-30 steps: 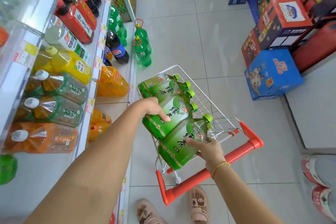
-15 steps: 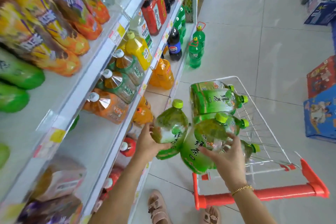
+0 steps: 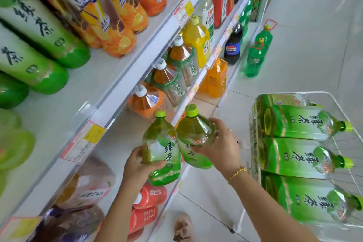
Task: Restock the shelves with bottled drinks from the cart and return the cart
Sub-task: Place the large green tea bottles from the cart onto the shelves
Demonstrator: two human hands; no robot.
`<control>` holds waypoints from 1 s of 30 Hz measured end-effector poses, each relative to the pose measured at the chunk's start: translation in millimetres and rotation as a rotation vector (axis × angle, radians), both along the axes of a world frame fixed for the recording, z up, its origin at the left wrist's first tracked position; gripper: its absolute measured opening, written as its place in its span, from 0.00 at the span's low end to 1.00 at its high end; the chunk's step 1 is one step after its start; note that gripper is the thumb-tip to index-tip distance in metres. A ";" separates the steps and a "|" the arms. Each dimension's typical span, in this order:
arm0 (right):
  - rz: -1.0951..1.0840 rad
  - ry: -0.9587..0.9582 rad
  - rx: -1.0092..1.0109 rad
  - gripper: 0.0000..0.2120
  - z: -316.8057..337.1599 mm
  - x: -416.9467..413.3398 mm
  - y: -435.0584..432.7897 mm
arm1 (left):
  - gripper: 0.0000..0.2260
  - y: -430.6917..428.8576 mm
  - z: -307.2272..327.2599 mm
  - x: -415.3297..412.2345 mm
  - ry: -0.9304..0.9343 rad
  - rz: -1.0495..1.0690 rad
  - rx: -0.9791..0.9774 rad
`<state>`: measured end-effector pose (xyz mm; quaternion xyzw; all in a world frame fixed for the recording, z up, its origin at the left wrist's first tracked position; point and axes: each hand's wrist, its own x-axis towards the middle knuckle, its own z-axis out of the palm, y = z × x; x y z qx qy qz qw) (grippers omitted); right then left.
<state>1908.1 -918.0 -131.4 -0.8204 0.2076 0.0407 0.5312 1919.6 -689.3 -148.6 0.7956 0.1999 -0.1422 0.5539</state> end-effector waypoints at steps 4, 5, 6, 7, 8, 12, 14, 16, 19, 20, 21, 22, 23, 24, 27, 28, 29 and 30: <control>-0.011 -0.075 0.130 0.39 -21.5 0.8 28.3 | 0.29 36.5 -4.7 -2.9 -0.103 0.040 -0.034; -0.028 -0.094 0.169 0.39 -23.3 0.2 32.0 | 0.28 42.1 -6.9 -7.0 -0.113 0.075 -0.086; -0.045 -0.106 0.209 0.38 -23.9 -0.3 34.7 | 0.27 45.9 -8.5 -12.8 -0.117 0.126 -0.142; -0.069 -0.119 0.258 0.37 -23.3 -0.5 36.5 | 0.26 48.4 -10.0 -19.8 -0.121 0.179 -0.189; -0.095 -0.141 0.307 0.37 -21.5 -0.1 36.7 | 0.26 48.8 -9.7 -26.8 -0.136 0.231 -0.235; -0.077 -0.219 0.390 0.37 -19.5 4.3 31.0 | 0.25 42.4 -10.3 -38.4 -0.302 0.403 -0.301; -0.039 -0.260 0.382 0.37 -17.7 8.4 31.0 | 0.27 36.4 -7.3 -32.0 -0.412 0.437 -0.299; -0.002 -0.274 0.376 0.36 -17.3 12.6 33.3 | 0.31 36.9 -10.7 -15.1 -0.438 0.523 -0.300; 0.018 -0.293 0.392 0.36 -23.8 16.7 38.4 | 0.44 50.9 -22.9 21.2 -0.433 0.660 -0.341; 0.021 -0.299 0.393 0.37 -26.2 17.4 41.2 | 0.45 53.0 -21.5 30.9 -0.427 0.670 -0.300; 0.026 -0.305 0.395 0.37 -29.1 17.8 44.9 | 0.43 56.2 -22.4 38.8 -0.432 0.651 -0.215; 0.035 -0.312 0.399 0.37 -31.8 18.2 49.0 | 0.39 57.7 -23.1 44.3 -0.433 0.649 -0.095; 0.045 -0.319 0.403 0.37 -34.0 19.0 52.9 | 0.35 59.9 -25.6 50.9 -0.444 0.663 0.014; 0.055 -0.326 0.405 0.36 -35.5 19.4 56.7 | 0.33 60.4 -25.1 56.0 -0.472 0.669 0.081; 0.079 -0.351 0.384 0.37 -40.1 22.7 67.3 | 0.35 73.1 -44.3 70.6 -0.603 0.684 0.124; 0.082 -0.358 0.376 0.37 -41.3 24.2 70.5 | 0.35 75.8 -51.7 71.8 -0.605 0.679 0.125; 0.084 -0.362 0.374 0.38 -42.3 25.4 73.5 | 0.34 78.8 -58.5 73.1 -0.596 0.667 0.111; 0.087 -0.363 0.381 0.39 -42.9 26.7 76.4 | 0.33 78.9 -63.6 73.3 -0.589 0.647 0.081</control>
